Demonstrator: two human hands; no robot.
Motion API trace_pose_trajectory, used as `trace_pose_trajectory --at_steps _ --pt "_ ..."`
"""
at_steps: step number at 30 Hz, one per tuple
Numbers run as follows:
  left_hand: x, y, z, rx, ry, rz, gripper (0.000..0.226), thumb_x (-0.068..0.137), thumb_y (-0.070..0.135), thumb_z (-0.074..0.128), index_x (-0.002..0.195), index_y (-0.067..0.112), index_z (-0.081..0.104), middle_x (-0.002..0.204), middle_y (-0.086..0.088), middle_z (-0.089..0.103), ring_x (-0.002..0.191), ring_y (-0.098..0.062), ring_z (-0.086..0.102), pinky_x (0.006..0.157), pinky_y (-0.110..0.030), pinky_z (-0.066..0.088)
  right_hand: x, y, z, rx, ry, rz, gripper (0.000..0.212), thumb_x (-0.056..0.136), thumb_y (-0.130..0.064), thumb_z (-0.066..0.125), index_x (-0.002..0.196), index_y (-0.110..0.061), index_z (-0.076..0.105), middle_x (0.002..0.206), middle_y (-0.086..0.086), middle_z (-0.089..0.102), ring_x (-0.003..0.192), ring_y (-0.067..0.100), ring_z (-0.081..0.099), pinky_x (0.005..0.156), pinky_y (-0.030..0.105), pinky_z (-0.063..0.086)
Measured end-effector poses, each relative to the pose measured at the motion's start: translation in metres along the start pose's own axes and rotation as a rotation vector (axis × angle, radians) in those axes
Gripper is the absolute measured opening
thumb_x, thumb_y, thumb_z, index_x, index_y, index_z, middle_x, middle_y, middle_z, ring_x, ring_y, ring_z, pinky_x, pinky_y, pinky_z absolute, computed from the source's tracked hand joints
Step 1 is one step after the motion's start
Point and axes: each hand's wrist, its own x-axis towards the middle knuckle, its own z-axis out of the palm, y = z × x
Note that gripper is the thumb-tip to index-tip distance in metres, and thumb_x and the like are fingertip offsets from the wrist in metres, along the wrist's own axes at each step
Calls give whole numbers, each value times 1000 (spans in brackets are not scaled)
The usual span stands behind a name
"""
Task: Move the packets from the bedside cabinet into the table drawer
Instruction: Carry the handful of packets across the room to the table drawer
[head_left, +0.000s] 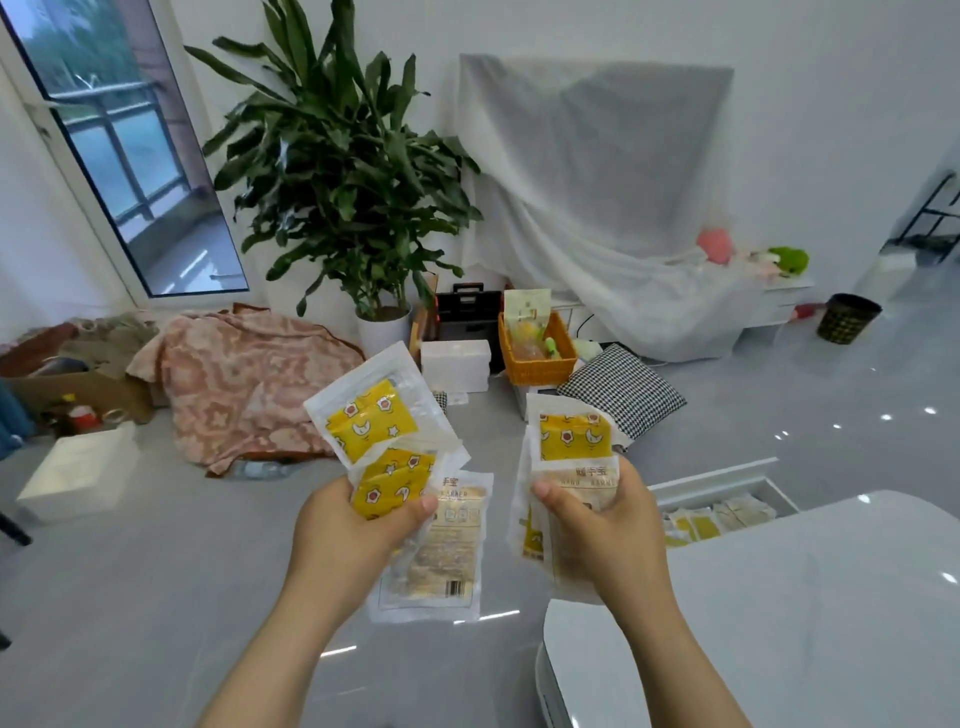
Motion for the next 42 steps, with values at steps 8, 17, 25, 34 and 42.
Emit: trace_pose_trajectory --at_steps 8,17,25,34,42 --pt "140 12 18 -26 -138 52 15 70 17 82 82 21 74 78 14 74 71 0 69 58 -16 49 104 -2 51 -30 91 34 25 75 -23 79 88 -33 60 75 -25 68 73 -14 61 59 14 43" --pt "289 30 44 28 -291 94 13 70 19 82 77 24 72 76 16 74 67 -1 68 60 -23 50 203 -2 95 -94 261 87 26 75 -24 79 94 -30 63 82 -19 69 72 -15 61 51 6 43" --pt "376 34 113 123 -469 139 10 72 20 80 76 23 72 70 22 71 66 9 64 52 -6 43 287 19 77 -111 405 165 27 76 -30 77 96 -34 59 85 -22 63 76 -6 58 57 13 39" --pt "478 69 212 216 -545 190 8 74 24 78 74 25 71 66 27 68 64 13 62 47 -5 40 419 37 43 -60 479 189 33 76 -31 77 104 -31 61 89 -22 63 79 -6 58 59 14 40" --pt "538 81 296 201 -604 178 8 73 25 80 77 22 73 71 11 73 69 1 65 55 -15 43 495 58 6 -101 556 237 33 77 -31 76 106 -28 60 91 -19 64 81 -4 59 61 14 41"
